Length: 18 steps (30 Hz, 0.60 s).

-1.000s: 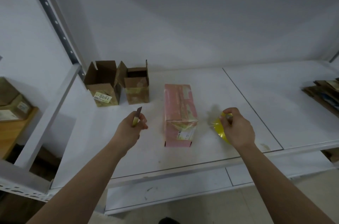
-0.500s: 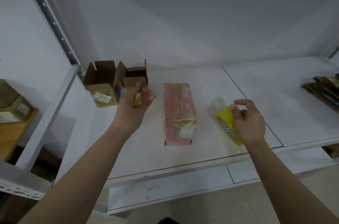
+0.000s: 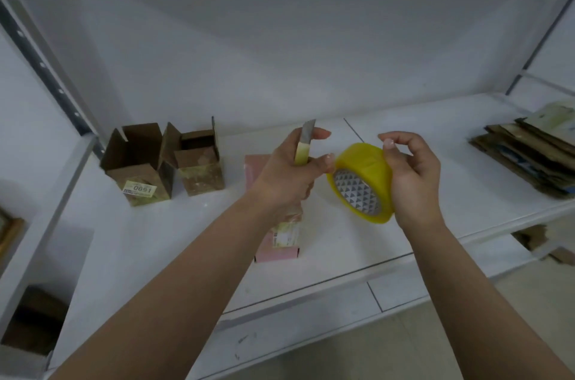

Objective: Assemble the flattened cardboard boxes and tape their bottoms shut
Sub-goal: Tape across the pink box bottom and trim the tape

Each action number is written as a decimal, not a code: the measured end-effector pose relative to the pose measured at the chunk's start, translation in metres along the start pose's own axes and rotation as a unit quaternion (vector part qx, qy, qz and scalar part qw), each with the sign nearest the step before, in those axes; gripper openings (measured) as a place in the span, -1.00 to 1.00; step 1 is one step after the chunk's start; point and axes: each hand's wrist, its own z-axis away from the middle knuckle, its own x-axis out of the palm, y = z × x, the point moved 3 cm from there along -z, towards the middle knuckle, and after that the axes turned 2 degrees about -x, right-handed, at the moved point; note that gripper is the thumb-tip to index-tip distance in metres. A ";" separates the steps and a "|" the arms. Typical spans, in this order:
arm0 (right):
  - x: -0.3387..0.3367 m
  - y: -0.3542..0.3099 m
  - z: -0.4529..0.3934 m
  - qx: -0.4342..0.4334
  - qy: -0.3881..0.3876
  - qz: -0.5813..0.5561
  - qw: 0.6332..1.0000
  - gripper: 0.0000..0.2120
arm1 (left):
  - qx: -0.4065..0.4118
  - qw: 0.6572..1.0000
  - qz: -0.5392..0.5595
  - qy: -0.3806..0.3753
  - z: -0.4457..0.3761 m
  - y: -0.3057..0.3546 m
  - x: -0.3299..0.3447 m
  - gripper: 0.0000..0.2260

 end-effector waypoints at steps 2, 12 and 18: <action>-0.004 0.000 -0.001 -0.004 -0.012 -0.010 1.000 -0.93 | -0.028 0.999 0.023 0.001 -0.004 -0.002 0.000 -0.78; -0.008 -0.017 -0.002 -0.029 -0.123 -0.023 0.992 -0.90 | -0.161 0.980 -0.067 -0.092 -0.021 -0.001 -0.009 -0.86; -0.008 -0.022 -0.006 -0.039 -0.153 -0.036 0.987 -0.91 | -0.190 0.965 -0.098 -0.149 -0.022 -0.003 -0.015 -0.87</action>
